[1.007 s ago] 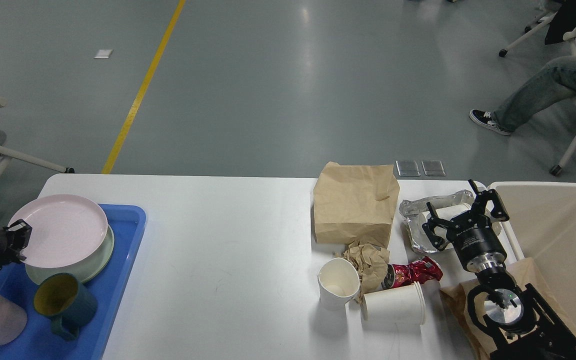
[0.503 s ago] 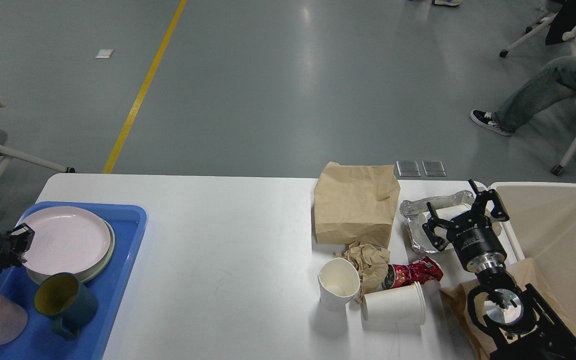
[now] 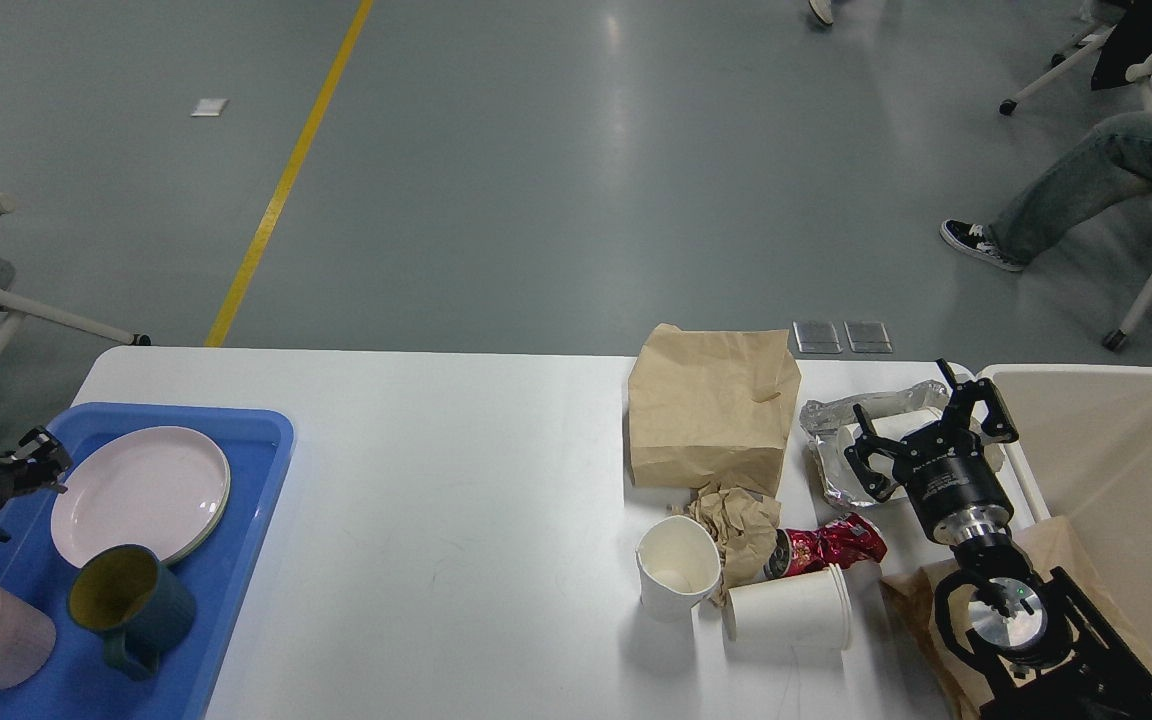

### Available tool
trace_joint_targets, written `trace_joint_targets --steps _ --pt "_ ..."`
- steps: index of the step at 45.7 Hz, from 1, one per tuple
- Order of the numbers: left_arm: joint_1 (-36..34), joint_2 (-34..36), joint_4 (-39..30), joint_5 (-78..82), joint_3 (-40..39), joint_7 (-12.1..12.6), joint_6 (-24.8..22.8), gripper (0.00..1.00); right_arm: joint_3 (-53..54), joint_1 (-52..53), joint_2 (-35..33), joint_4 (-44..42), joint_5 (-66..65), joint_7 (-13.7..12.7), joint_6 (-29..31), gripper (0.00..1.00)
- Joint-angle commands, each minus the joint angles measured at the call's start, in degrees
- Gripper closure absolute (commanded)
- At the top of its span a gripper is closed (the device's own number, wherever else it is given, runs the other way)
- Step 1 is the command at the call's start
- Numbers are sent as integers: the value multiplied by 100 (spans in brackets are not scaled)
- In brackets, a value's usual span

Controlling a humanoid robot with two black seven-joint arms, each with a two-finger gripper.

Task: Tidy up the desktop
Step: 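Open the left gripper and withdraw it above the tray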

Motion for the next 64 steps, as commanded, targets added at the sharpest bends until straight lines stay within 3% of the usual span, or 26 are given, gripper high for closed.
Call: trace_joint_targets --steps 1,5,9,19,26,32,36,40,44,47,54,64 --pt "-88 34 31 8 -616 0 -27 4 0 -1 0 1 0 0 -4 0" --pt "-97 279 31 26 -1258 -17 -36 4 0 -1 0 1 0 0 -4 0" --pt "0 666 31 26 -2373 -35 -36 4 0 -1 0 1 0 0 -4 0" --pt "1405 764 31 26 -6160 -88 -36 4 0 -1 0 1 0 0 -4 0" --pt "2478 527 31 26 -8683 -96 -36 4 0 -1 0 1 0 0 5 0" --pt "3365 -193 31 26 -10624 -114 -54 4 0 -1 0 1 0 0 -4 0" --pt "3796 -615 -74 61 -11585 -333 -54 4 0 -1 0 1 0 0 -4 0" --pt "4218 -871 -381 253 -11885 -772 -98 4 0 -1 0 1 0 0 5 0" --pt "4763 -1081 -803 1158 -12236 -1492 -107 4 0 -1 0 1 0 0 5 0" --pt "5097 -1406 -936 1641 -12841 -1827 -133 4 0 -1 0 1 0 0 5 0" --pt "5669 -1943 -1041 2109 -13652 -1810 -765 4 0 -1 0 9 0 0 5 0" --pt "5696 -2216 -989 2109 -13854 -1845 -836 4 0 -1 0 9 0 0 5 0"
